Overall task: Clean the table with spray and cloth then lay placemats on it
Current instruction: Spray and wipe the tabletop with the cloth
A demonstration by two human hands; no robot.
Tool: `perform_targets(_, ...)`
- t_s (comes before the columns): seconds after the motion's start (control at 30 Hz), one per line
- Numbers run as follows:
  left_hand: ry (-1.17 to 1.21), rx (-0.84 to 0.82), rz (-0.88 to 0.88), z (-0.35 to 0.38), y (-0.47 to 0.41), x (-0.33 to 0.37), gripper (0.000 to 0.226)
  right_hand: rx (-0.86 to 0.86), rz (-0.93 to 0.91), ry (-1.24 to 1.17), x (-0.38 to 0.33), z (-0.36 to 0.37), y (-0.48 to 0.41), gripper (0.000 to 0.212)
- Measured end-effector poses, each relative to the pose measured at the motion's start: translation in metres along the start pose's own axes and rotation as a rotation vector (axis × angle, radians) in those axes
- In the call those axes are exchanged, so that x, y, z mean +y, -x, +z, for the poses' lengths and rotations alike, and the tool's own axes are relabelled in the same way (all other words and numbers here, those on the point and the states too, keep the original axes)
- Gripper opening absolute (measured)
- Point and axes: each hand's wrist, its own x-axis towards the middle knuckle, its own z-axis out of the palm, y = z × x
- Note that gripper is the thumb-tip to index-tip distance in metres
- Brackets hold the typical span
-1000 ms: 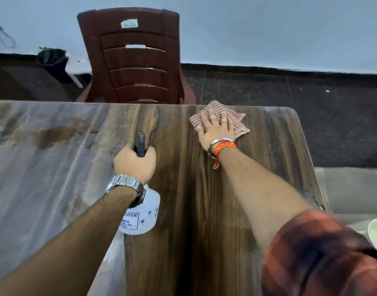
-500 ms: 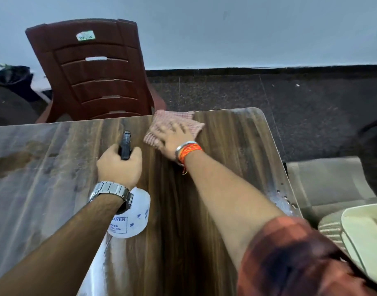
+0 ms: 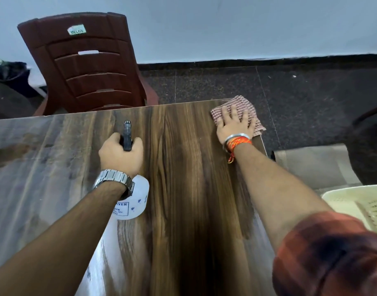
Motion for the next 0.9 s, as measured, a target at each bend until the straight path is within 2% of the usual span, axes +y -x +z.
perform_targets(0.07, 0.024, -0.018, 0.006, 0.004, 0.01, 0.0, 0.026, 0.031, -0.074, 0.04, -0.013, 0.013, 0.037, 0.055)
perform_targets(0.13, 0.02, -0.045, 0.005, 0.006, 0.022, 0.003, 0.025, 0.02, -0.258, 0.064, -0.039, 0.026, 0.083, 0.054)
perform_targets(0.23, 0.008, -0.075, -0.001, 0.006, 0.038, 0.007, 0.025, -0.156, -0.68, 0.16, -0.078, 0.042, 0.147, 0.051)
perform_targets(0.3, 0.018, -0.089, -0.005, 0.003, 0.05, 0.007, 0.026, -0.196, -0.774, 0.195, -0.071, 0.042, 0.163, 0.05)
perform_targets(0.37, 0.017, -0.11, -0.012, 0.0, 0.062, 0.005, 0.025, -0.075, -0.645, 0.133, -0.039, 0.039, 0.155, 0.05)
perform_targets(0.43, 0.007, -0.135, -0.014, -0.004, 0.077, 0.003, 0.025, 0.023, -0.375, 0.059, 0.007, 0.031, 0.142, 0.052)
perform_targets(0.53, 0.014, -0.149, -0.019, -0.01, 0.097, -0.003, 0.026, 0.022, -0.139, 0.023, 0.056, 0.02, 0.137, 0.053)
perform_targets(0.67, 0.027, -0.195, -0.02, -0.018, 0.118, -0.01, 0.025, 0.038, -0.059, -0.001, 0.062, 0.023, 0.178, 0.053)
perform_targets(0.9, 0.067, -0.258, 0.001, -0.03, 0.159, -0.015, 0.025, 0.023, -0.041, 0.004, 0.083, 0.031, 0.266, 0.053)
